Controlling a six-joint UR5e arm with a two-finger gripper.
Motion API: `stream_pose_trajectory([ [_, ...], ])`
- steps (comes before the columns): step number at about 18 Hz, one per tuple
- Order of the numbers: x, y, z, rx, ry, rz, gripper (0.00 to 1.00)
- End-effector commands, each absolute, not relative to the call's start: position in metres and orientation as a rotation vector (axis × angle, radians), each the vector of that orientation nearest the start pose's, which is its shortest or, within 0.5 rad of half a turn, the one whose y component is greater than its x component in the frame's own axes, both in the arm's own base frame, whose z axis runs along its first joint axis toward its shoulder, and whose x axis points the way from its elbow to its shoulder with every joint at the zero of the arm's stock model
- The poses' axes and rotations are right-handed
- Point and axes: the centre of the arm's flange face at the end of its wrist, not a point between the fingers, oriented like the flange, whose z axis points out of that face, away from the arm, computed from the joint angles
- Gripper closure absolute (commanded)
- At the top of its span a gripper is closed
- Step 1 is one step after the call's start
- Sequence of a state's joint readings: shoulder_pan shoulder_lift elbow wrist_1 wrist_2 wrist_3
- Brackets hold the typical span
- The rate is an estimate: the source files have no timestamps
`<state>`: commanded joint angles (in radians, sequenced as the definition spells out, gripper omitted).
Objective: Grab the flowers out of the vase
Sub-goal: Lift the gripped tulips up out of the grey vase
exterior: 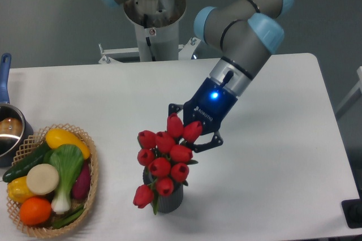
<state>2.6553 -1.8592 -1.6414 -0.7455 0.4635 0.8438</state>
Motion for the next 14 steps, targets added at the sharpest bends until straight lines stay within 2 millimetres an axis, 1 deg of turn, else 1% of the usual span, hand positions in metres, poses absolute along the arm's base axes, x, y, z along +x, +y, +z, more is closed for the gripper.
stream_pose_trajectory([
  [2, -0.418, 0.474, 0.461, -1.961, 0.057, -0.310, 1.00],
  [3, -0.416, 0.475, 0.470, -1.950, 0.060, -0.313, 1.00],
  [7, -0.421, 0.481, 0.494, -1.936, 0.017, -0.330, 1.00],
  [11, -0.432, 0.479, 0.518, -1.922, -0.008, -0.309, 1.00],
  [13, -0.443, 0.470, 0.531, -1.912, -0.059, -0.307, 1.00],
  [14, -0.448, 0.465, 0.533, -1.910, -0.070, -0.301, 1.00],
])
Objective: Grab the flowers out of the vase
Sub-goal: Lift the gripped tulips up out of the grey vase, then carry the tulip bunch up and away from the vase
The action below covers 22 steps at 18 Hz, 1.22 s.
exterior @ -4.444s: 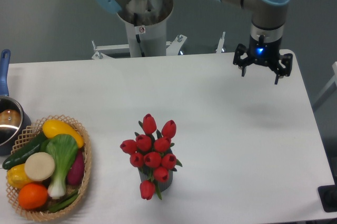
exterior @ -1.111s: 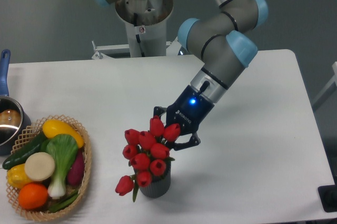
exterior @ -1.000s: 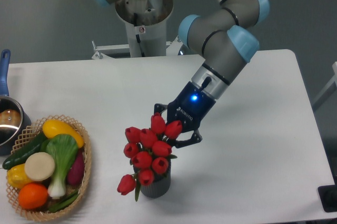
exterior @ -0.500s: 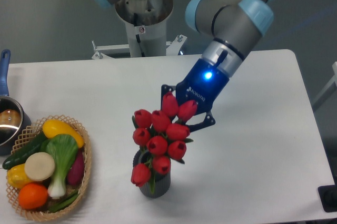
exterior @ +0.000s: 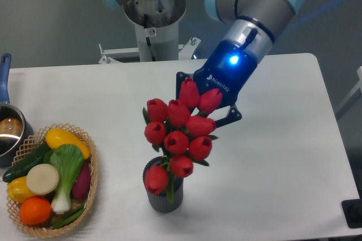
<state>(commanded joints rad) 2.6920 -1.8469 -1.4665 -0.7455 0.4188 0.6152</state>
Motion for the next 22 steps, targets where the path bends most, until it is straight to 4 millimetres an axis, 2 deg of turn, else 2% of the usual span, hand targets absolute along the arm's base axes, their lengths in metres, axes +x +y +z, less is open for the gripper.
stream_pose_trajectory([
  [3, -0.467, 0.445, 0.535, -1.910, -0.086, -0.242, 1.00],
  [4, -0.476, 0.437, 0.533, -1.914, -0.075, -0.209, 1.00],
  [6, -0.480, 0.433, 0.524, -1.932, -0.014, -0.143, 1.00],
  [10, -0.502, 0.412, 0.510, -2.055, -0.040, 0.032, 1.00],
  [15, -0.521, 0.384, 0.472, -2.226, -0.004, 0.215, 1.00],
  [19, -0.530, 0.372, 0.452, -2.376, -0.055, 0.317, 1.00],
  [22, -0.533, 0.362, 0.428, -2.502, -0.096, 0.369, 1.00],
])
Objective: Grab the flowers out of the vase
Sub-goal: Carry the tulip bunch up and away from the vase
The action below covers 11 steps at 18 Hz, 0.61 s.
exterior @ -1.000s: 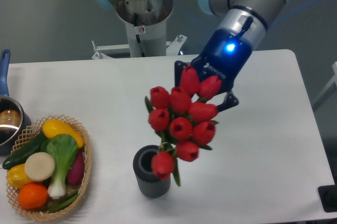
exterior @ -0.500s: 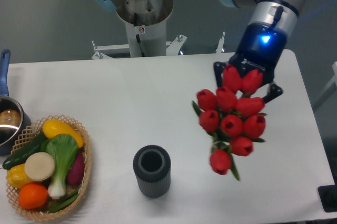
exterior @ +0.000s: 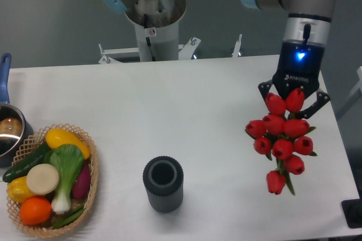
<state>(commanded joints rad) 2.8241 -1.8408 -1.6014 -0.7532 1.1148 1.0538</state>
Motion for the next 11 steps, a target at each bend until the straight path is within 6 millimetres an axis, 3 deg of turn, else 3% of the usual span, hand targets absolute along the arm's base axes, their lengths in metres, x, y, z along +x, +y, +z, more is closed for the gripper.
stream_pose_trajectory([
  [5, -0.539, 0.345, 0.411, -2.708, -0.181, 0.470, 1.00],
  [11, -0.538, 0.326, 0.392, -2.953, 0.005, 0.380, 1.00],
])
